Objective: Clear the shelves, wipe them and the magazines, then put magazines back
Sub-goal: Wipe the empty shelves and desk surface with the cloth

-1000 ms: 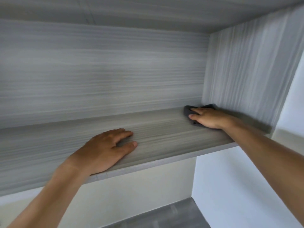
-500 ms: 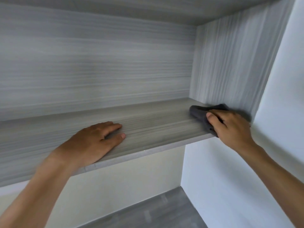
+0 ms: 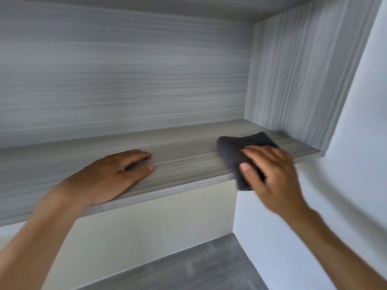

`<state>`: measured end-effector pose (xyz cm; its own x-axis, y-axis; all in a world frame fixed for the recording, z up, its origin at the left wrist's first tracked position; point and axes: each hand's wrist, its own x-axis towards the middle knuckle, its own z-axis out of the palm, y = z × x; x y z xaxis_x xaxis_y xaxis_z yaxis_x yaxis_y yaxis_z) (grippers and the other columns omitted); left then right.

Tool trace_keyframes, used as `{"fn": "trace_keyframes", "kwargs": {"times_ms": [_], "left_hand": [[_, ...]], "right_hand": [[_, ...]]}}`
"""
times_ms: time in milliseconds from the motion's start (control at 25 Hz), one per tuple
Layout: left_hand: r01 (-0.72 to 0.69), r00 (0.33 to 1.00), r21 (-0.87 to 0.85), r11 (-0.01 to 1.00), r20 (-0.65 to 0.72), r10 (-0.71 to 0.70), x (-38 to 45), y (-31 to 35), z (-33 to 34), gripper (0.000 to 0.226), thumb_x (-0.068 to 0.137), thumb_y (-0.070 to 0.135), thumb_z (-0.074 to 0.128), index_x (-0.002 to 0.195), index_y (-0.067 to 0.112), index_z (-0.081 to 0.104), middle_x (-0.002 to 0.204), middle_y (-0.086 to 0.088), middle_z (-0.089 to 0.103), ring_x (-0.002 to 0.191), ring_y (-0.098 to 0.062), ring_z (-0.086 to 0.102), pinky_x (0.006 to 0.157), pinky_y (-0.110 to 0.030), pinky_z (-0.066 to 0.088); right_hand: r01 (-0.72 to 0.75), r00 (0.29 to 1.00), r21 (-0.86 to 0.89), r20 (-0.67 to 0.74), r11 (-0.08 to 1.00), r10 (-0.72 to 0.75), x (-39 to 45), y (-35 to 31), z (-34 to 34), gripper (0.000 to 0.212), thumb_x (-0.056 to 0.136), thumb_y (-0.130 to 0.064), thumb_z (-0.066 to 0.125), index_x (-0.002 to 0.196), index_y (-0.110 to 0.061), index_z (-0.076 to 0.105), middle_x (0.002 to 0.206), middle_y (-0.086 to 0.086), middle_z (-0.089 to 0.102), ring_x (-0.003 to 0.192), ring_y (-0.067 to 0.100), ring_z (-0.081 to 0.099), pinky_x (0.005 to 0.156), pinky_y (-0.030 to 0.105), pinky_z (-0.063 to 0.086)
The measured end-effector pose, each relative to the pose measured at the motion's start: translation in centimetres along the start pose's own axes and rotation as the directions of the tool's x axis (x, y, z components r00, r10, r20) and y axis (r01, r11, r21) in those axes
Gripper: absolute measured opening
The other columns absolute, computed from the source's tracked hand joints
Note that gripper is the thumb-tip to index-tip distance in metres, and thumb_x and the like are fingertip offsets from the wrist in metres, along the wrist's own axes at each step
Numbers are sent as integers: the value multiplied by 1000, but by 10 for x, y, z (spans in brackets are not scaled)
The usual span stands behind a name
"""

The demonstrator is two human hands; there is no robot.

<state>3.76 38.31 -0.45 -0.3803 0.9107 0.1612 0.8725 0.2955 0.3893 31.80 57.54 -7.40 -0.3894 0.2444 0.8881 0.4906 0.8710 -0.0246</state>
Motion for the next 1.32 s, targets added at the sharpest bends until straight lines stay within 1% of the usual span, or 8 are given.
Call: {"fn": "trace_keyframes", "kwargs": {"times_ms": [200,520,760,840,920,1000,1160,1320], "left_hand": [[1,1000,10,1000,3,-1,1,1,0,66,75,76,35,137,54,43,146,31,36,139,-5,34,112,-22,21],[25,999,-72,997,-46,-29,-3,7,-2,28,99,39,47,118,58,55,133,20,58,122,-7,51,103,-28,36],[101,993,162,982,47,-110,-5,-4,-7,52,98,61,26,148,48,29,160,18,21,148,-9,19,119,-30,13],[39,985,227,973,155,-76,-8,-13,-15,57,94,68,18,150,53,18,162,20,11,150,-5,8,122,-32,6],[-31,974,278,960,224,-33,-9,-21,-21,61,90,73,12,149,56,11,162,21,6,150,-3,2,122,-35,3],[-97,967,306,947,253,17,-8,-29,-23,63,90,74,10,150,55,7,163,19,3,150,-4,0,121,-36,1],[-243,913,237,941,384,139,-5,-43,-30,74,78,83,11,147,59,-1,162,20,-7,149,-4,-10,121,-32,-6],[-310,909,93,946,320,267,-12,-57,-37,68,85,75,27,149,56,14,161,23,5,147,4,-2,114,-18,-3]], "right_hand": [[-270,960,-168,26,948,278,6,51,-19,56,103,-48,34,102,-11,75,101,7,75,94,33,68,87,47,48],[-27,977,136,211,990,-3,21,-158,24,38,97,-45,41,106,-23,70,105,-3,69,100,26,57,91,43,40],[-62,982,94,186,994,44,24,-46,2,42,96,-41,45,112,-16,74,114,1,74,104,26,68,93,39,50],[-296,901,9,335,955,276,35,0,-13,39,97,-41,46,116,-21,73,126,-1,69,118,23,63,99,34,44],[-507,709,-111,511,855,487,49,26,-25,41,93,-50,44,125,-36,65,143,-6,57,133,21,50,108,35,36],[-483,577,-281,610,829,543,63,15,-22,56,89,-66,41,138,-42,53,154,-10,43,142,18,38,114,35,29],[-284,559,-251,741,925,373,95,-70,16,72,90,-76,33,153,-42,29,163,-15,22,151,13,18,122,34,14],[-231,596,69,799,971,85,90,-137,25,50,97,-64,37,146,-53,37,153,-34,25,143,-8,18,119,24,14]]}}
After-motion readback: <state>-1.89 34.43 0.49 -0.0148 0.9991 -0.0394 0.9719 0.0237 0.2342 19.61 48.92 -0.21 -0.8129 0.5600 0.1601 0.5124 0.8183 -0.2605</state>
